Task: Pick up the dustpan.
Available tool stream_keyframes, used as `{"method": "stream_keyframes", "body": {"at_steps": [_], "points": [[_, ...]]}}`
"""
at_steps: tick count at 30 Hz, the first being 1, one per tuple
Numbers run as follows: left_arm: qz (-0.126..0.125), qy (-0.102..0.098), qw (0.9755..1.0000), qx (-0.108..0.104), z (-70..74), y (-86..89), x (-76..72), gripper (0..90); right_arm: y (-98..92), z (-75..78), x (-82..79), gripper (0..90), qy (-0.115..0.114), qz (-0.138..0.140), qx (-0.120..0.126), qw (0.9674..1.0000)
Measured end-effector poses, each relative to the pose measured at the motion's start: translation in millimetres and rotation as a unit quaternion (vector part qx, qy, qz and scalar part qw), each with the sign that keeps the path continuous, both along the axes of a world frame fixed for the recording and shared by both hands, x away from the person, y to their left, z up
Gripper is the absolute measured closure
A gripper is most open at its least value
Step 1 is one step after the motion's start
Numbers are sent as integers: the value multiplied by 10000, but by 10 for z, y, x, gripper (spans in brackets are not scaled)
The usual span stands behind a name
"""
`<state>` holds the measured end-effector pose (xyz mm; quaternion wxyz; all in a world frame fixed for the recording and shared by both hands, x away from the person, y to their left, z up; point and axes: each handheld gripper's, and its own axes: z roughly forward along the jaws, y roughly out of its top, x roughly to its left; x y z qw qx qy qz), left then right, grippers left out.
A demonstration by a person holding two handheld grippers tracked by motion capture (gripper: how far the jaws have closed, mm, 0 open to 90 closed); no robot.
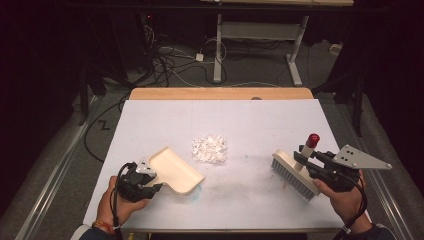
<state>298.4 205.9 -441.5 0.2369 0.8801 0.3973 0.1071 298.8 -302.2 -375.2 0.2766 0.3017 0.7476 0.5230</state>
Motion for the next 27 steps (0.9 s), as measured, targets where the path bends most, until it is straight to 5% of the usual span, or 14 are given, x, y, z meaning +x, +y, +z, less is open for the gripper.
{"method": "stream_keyframes", "body": {"at_steps": [27], "points": [[-42,47,10000,-7,-74,-30,31,637,8,-18,71,699,52,30,151,9999]]}}
